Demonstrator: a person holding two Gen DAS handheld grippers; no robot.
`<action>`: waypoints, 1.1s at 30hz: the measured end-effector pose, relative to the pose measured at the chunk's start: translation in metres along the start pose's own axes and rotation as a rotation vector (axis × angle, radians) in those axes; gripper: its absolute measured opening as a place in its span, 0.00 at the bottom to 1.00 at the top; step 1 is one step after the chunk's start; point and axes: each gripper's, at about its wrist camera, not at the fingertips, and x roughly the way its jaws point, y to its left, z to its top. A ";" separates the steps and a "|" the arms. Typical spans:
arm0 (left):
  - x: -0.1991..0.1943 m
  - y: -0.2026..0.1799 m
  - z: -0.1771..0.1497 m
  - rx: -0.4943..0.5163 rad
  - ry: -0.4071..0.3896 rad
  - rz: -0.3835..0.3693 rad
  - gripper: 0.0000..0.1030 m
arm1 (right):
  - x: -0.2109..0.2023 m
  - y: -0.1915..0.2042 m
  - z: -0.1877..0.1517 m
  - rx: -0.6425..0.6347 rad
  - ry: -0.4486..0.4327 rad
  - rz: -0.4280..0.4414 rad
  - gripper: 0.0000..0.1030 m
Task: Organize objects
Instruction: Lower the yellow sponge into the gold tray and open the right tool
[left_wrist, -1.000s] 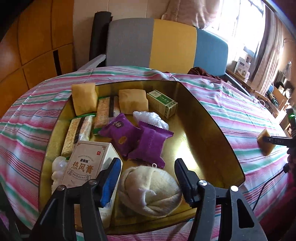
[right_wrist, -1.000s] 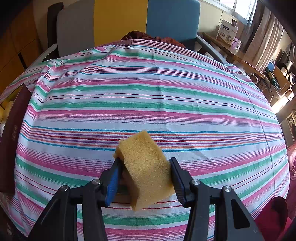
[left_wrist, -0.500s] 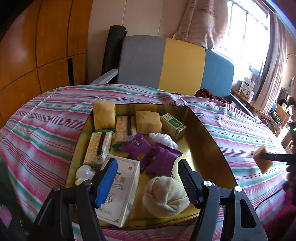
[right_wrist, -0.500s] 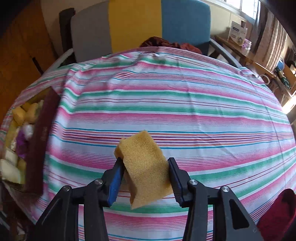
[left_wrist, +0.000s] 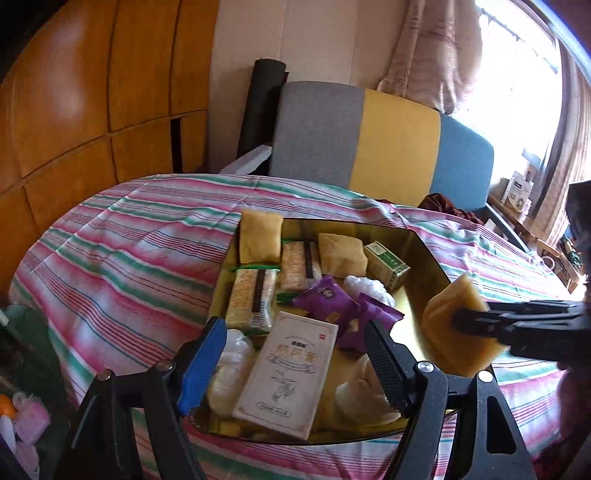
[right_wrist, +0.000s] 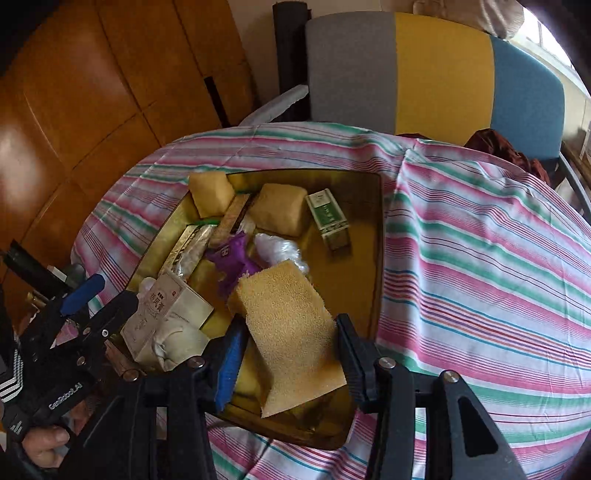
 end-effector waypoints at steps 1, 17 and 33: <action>0.000 0.003 0.000 -0.008 0.001 0.009 0.78 | 0.008 0.004 0.000 -0.006 0.016 -0.028 0.47; -0.001 0.011 -0.001 -0.038 0.002 0.087 1.00 | 0.037 0.008 -0.022 -0.018 0.062 -0.117 0.61; -0.012 -0.003 -0.001 -0.032 -0.008 0.178 1.00 | -0.009 0.014 -0.032 -0.013 -0.181 -0.170 0.61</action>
